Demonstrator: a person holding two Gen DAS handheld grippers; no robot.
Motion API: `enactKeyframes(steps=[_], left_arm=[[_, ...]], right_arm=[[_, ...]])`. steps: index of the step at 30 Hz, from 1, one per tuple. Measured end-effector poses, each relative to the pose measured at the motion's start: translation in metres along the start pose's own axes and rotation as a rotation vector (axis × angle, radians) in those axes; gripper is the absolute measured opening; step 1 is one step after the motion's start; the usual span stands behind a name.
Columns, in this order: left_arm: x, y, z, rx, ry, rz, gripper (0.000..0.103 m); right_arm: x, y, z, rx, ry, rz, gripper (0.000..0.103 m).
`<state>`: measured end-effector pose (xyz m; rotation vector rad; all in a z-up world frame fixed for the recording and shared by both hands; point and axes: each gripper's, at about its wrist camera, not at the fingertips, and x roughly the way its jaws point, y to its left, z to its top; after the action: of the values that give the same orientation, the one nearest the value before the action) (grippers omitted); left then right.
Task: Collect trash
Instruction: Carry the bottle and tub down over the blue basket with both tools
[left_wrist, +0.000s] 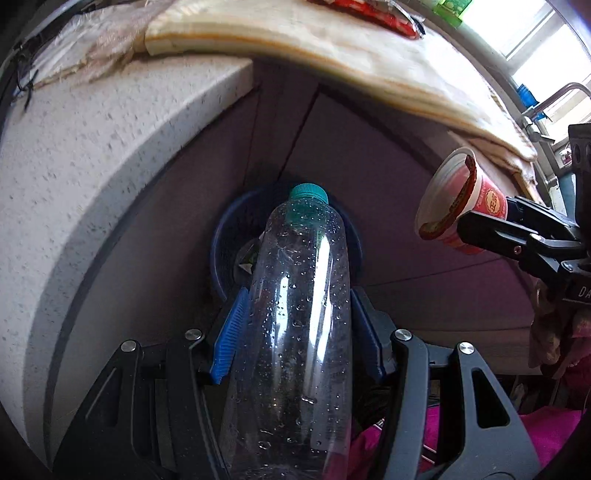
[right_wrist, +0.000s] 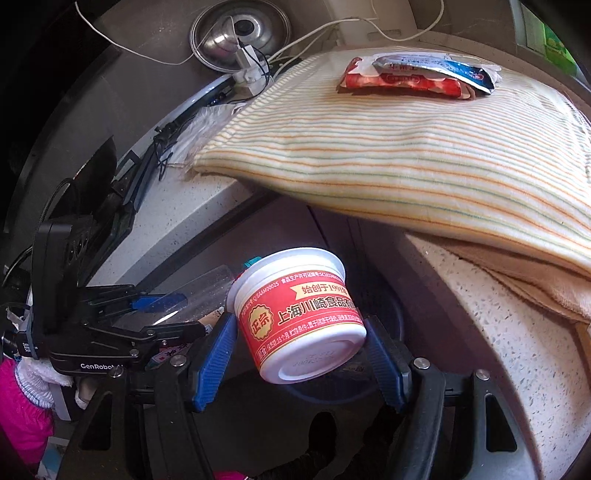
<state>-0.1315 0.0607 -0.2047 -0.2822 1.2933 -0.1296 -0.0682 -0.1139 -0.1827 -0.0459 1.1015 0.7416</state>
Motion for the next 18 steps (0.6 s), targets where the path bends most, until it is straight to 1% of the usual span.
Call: enactKeyframes(steps=[3,8,18], left_arm=[[0.015,0.004,-0.004,-0.002,0.028,0.018,0.057],[0.037,0.009,-0.006,-0.017,0.071,0.025,0.057],[0.072,0.009,-0.001,-0.019,0.130,0.047,0.057]], right_arm=[[0.013,0.001,-0.004,-0.004,0.019,-0.018,0.072],[0.029,-0.002,-0.009,-0.006,0.048,-0.041,0.072],[0.059,-0.009,-0.013,0.000,0.099,-0.086,0.072]])
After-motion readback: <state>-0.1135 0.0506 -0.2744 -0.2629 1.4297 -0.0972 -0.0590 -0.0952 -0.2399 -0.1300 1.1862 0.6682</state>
